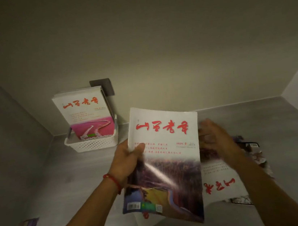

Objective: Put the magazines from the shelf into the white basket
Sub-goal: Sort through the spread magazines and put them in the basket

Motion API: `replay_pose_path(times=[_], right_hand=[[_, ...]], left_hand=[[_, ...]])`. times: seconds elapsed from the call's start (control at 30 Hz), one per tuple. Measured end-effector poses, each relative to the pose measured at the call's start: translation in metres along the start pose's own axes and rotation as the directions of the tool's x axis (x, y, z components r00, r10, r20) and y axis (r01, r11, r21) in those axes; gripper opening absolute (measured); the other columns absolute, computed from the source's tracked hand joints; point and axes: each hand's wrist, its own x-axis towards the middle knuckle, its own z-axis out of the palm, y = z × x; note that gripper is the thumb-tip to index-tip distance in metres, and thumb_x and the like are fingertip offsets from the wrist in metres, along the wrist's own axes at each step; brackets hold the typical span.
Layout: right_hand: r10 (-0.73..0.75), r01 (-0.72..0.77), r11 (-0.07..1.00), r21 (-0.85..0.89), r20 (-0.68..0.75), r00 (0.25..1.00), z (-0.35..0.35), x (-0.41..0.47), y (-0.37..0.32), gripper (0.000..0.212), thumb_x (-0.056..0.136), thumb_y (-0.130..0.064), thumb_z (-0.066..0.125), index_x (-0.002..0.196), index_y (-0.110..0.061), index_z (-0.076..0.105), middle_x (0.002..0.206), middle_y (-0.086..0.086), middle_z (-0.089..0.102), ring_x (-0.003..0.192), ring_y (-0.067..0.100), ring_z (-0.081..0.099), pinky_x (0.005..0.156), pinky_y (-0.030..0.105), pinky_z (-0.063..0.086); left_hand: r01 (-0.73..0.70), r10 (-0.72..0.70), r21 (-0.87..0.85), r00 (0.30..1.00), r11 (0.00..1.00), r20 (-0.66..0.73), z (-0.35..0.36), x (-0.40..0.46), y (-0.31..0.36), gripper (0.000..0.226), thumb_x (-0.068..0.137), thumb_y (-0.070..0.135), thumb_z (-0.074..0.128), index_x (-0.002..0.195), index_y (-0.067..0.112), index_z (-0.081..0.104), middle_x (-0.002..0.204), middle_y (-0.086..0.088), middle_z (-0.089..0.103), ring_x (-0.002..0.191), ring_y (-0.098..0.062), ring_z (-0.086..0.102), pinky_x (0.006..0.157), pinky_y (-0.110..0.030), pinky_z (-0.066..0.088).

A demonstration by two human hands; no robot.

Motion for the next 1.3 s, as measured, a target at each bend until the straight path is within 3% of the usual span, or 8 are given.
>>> replay_pose_path(times=[0.17, 0.23, 0.33, 0.53, 0.67, 0.8, 1.1, 1.3], right_hand=[[-0.006, -0.131, 0.934, 0.333, 0.378, 0.926, 0.056, -0.018, 0.031, 0.045, 0.089, -0.055, 0.057, 0.126, -0.029, 0.065, 0.135, 0.002, 0.062, 0.122, 0.024, 0.06, 0.089, 0.037, 0.055], [-0.03, -0.087, 0.948, 0.306, 0.356, 0.934, 0.074, -0.013, 0.024, 0.044, 0.091, -0.05, 0.059, 0.129, -0.028, 0.063, 0.134, 0.001, 0.063, 0.123, 0.025, 0.059, 0.097, 0.043, 0.052], [-0.072, 0.1, 0.992, -0.082, 0.296, 0.952, 0.092, 0.001, 0.014, 0.036, 0.098, -0.041, 0.052, 0.132, -0.035, 0.057, 0.133, -0.01, 0.062, 0.124, 0.018, 0.058, 0.106, 0.05, 0.044], [-0.209, 0.315, 0.89, -0.331, 0.318, 0.925, 0.154, 0.036, -0.012, 0.025, 0.096, -0.027, 0.059, 0.119, -0.025, 0.068, 0.112, -0.01, 0.073, 0.102, 0.008, 0.069, 0.091, 0.041, 0.057], [-0.333, 0.415, 0.755, -0.508, 0.248, 0.91, 0.202, 0.069, -0.032, 0.016, 0.09, -0.024, 0.068, 0.095, -0.01, 0.075, 0.093, 0.003, 0.077, 0.084, 0.018, 0.073, 0.076, 0.046, 0.059], [-0.441, 0.49, 0.623, -0.61, 0.244, 0.864, 0.252, 0.103, -0.061, 0.02, 0.086, -0.028, 0.072, 0.097, -0.012, 0.075, 0.101, 0.004, 0.076, 0.075, 0.006, 0.066, 0.057, 0.011, 0.05], [-0.455, 0.44, 0.635, -0.635, 0.153, 0.877, 0.337, 0.177, -0.067, 0.018, 0.087, -0.026, 0.071, 0.097, -0.013, 0.076, 0.102, 0.002, 0.076, 0.069, 0.006, 0.069, 0.056, 0.01, 0.05], [-0.362, 0.311, 0.662, -0.682, 0.073, 0.929, 0.354, 0.213, -0.028, 0.021, 0.089, -0.031, 0.067, 0.086, -0.012, 0.075, 0.091, 0.006, 0.077, 0.068, 0.015, 0.068, 0.064, 0.026, 0.057]], left_hand=[[0.103, -0.105, -0.1, 0.994, 0.99, -0.018, -0.028, -0.004, -0.008, 0.022, 0.095, 0.02, 0.062, 0.117, 0.019, 0.066, 0.106, -0.003, 0.078, 0.096, -0.025, 0.075, 0.073, -0.036, 0.063], [0.117, -0.12, -0.09, 0.992, 0.989, -0.032, -0.043, -0.004, -0.011, 0.025, 0.096, 0.022, 0.061, 0.12, 0.016, 0.064, 0.11, -0.006, 0.076, 0.101, -0.028, 0.073, 0.079, -0.043, 0.063], [0.078, -0.08, -0.082, 0.996, 0.994, -0.027, -0.071, -0.004, -0.011, 0.029, 0.096, 0.023, 0.06, 0.125, 0.019, 0.061, 0.116, -0.003, 0.075, 0.106, -0.025, 0.072, 0.082, -0.042, 0.062], [0.073, -0.065, 0.053, 0.989, 0.996, -0.129, -0.139, 0.009, -0.009, 0.032, 0.099, 0.027, 0.054, 0.13, 0.023, 0.054, 0.127, 0.004, 0.066, 0.115, -0.02, 0.063, 0.096, -0.046, 0.055], [0.068, 0.019, 0.299, 0.96, 0.952, -0.279, -0.189, 0.035, -0.008, 0.028, 0.098, 0.028, 0.056, 0.124, 0.017, 0.061, 0.119, -0.001, 0.066, 0.098, -0.019, 0.064, 0.078, -0.035, 0.056], [0.013, 0.152, 0.387, 0.908, 0.922, -0.39, -0.24, 0.073, 0.006, 0.027, 0.095, 0.026, 0.062, 0.115, 0.01, 0.07, 0.105, -0.006, 0.073, 0.086, -0.02, 0.07, 0.072, -0.036, 0.06], [0.023, 0.068, 0.21, 0.907, 0.978, -0.415, -0.306, 0.147, 0.01, 0.022, 0.097, 0.02, 0.059, 0.109, 0.007, 0.072, 0.098, -0.009, 0.07, 0.089, -0.024, 0.067, 0.085, -0.036, 0.056], [0.136, -0.133, -0.021, 0.913, 0.991, -0.386, -0.315, 0.181, -0.036, 0.014, 0.095, 0.016, 0.063, 0.094, 0.005, 0.072, 0.096, -0.016, 0.066, 0.089, -0.027, 0.061, 0.098, -0.058, 0.05]])
